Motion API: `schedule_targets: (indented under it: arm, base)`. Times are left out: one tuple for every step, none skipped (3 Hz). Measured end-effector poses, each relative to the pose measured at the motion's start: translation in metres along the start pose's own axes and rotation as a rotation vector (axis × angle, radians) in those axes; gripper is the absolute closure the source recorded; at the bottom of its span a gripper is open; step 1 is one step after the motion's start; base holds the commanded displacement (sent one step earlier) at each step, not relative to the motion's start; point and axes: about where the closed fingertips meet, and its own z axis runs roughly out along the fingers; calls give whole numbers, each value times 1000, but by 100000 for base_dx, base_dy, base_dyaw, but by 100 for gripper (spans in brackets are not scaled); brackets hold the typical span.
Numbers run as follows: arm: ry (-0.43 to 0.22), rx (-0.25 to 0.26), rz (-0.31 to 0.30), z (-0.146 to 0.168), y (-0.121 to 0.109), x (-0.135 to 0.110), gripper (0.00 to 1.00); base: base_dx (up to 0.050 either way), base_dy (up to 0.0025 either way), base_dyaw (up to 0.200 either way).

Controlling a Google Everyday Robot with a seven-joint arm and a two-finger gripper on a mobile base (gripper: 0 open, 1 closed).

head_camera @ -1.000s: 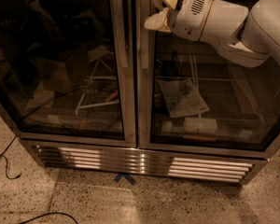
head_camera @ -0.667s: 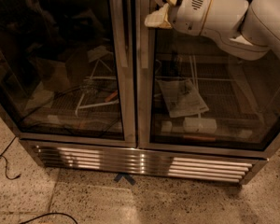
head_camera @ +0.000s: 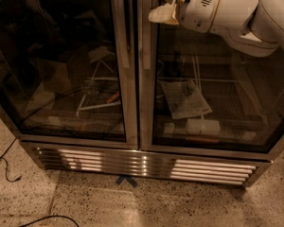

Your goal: Pick orange can from top drawer and place on counter

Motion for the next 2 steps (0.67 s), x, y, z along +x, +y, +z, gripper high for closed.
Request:
schedule_targets:
  arm:
    - [-36,42,-5,-15,-2,14,0]
    - [-68,79,-1,-23,-1,22,0]
  base:
    - [0,0,0]
    - [0,0,0]
